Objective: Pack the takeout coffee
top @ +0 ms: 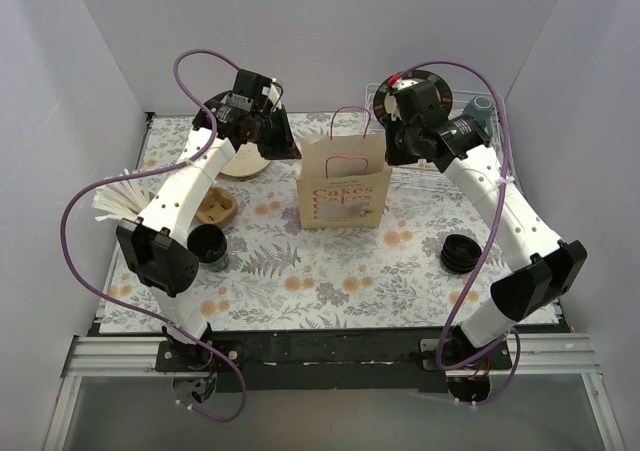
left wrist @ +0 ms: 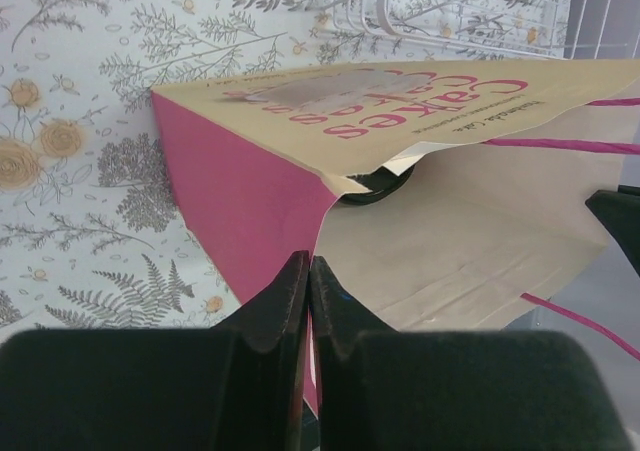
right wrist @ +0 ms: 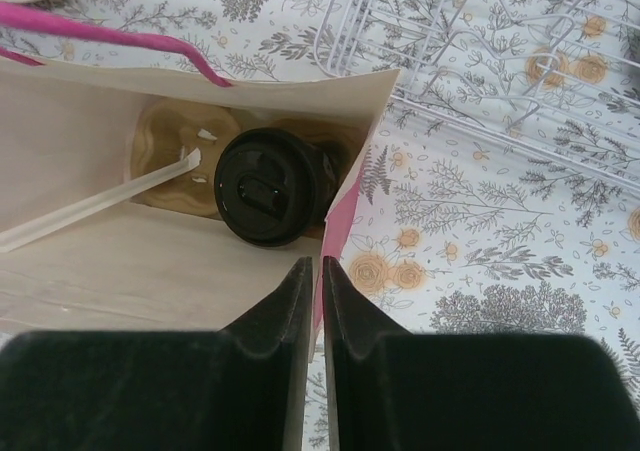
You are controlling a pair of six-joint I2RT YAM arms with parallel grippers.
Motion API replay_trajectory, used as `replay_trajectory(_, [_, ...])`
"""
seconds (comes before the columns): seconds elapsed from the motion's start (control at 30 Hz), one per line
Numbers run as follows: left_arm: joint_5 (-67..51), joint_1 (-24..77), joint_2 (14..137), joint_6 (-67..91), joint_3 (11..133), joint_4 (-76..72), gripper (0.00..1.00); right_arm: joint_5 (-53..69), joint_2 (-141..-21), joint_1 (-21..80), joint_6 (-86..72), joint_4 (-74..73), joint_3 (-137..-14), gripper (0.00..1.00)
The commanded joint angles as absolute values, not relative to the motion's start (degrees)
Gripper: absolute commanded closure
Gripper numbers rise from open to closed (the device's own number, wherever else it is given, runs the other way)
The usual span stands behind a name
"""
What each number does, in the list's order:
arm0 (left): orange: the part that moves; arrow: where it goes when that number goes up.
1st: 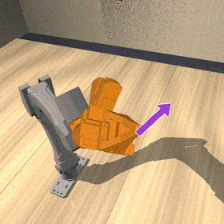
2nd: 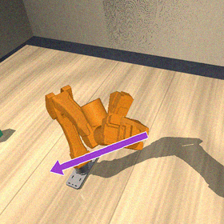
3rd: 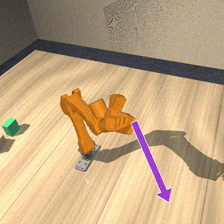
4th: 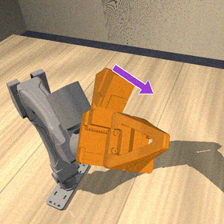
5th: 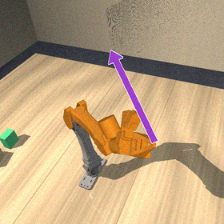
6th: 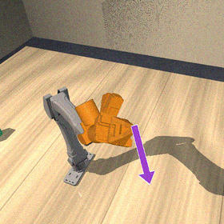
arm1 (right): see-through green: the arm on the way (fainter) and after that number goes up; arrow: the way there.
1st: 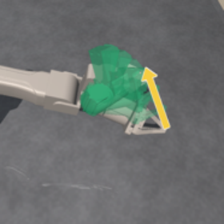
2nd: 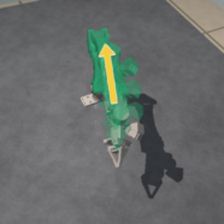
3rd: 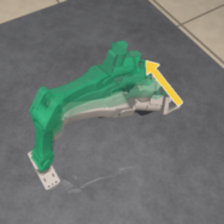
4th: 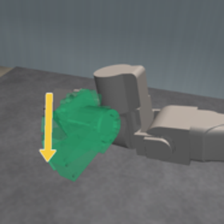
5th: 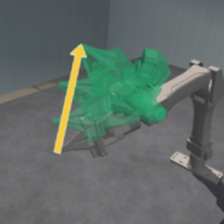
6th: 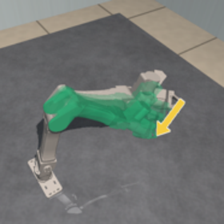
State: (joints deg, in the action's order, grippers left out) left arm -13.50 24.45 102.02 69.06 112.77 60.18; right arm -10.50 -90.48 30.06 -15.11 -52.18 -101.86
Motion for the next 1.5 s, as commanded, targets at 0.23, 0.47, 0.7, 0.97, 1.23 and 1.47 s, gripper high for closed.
replay_trajectory(0.23, [-11.43,24.7,98.52,71.72,113.28,62.66,0.6,-10.72,-87.27,29.88,-16.08,-53.61,-102.21,0.72])
replay_trajectory(0.47, [-8.97,24.61,99.05,70.66,118.03,63.02,0.45,-10.99,-86.93,29.88,-15.91,-56.51,-107.13,0.56])
replay_trajectory(0.7, [-6.95,24.61,96.25,70.14,118.83,58.46,0.02,-10.55,-83.77,29.88,-15.29,-54.33,-107.58,0.2])
replay_trajectory(0.97, [-8.96,24.61,82.9,66.8,104.97,38.7,0.02,-5.72,-73.4,29.88,-14.77,-42.46,-100.29,0.04])
replay_trajectory(1.23, [-14.15,24.61,67.43,68.73,85.54,20.49,0.02,-2.55,-66.64,29.88,-15.64,-41.58,-96.08,0.02])
replay_trajectory(1.47, [-16.79,24.61,60.66,70.05,77.27,17.93,0.02,-0.35,-57.22,29.88,-17.49,-32.26,-84.47,0.02])
